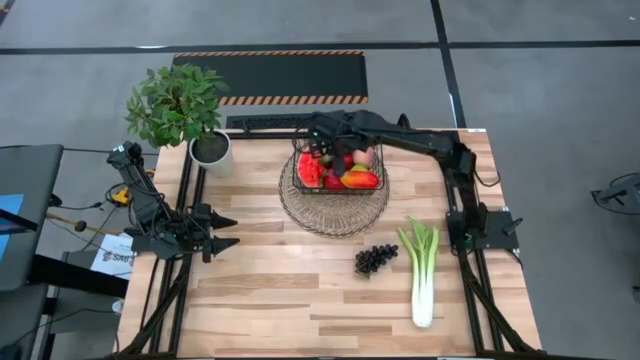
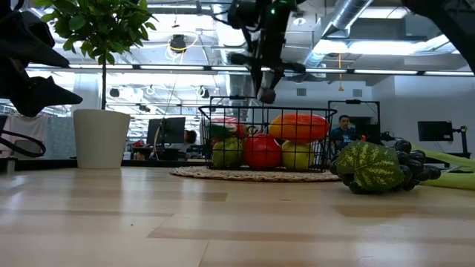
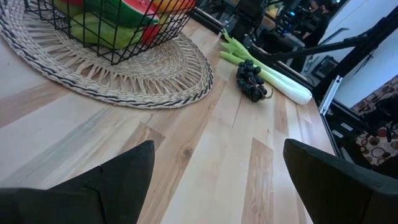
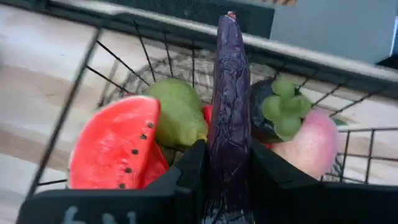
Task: Build produce basket
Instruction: Put the purple eggplant into the black wire basket
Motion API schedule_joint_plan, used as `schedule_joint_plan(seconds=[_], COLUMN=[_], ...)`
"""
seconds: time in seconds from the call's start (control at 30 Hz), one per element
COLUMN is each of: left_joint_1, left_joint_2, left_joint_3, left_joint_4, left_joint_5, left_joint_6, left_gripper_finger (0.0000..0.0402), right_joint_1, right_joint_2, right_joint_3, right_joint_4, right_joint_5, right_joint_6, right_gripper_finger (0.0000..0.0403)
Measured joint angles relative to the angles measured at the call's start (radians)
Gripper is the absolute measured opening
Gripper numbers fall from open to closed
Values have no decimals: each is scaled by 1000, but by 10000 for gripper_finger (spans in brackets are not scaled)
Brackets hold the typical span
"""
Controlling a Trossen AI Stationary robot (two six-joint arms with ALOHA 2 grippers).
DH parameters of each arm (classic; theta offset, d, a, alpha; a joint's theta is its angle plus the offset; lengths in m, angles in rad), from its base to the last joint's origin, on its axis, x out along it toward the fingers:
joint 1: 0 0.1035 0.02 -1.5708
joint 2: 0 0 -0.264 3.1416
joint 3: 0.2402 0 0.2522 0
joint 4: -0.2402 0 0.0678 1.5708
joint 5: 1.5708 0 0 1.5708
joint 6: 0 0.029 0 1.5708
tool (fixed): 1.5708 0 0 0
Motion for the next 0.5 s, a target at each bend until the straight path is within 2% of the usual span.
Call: schedule_joint_plan(seconds=[0.13, 0.5], left_joint_1=[0, 0], left_joint_2=[0, 0], left_joint_3=[0, 0], left_joint_4=[0, 0], left_joint_5=[0, 0], left_joint_6=[3, 3], left_gripper_finger=[341, 341], right_joint_1=[-22, -21], right_joint_2=[-1, 0], right_joint_3=[-49, -138], right_joint_4=[42, 127], right_joint_5=[-43, -72], right_joint_6=[-4, 0], right_gripper_finger=[98, 98])
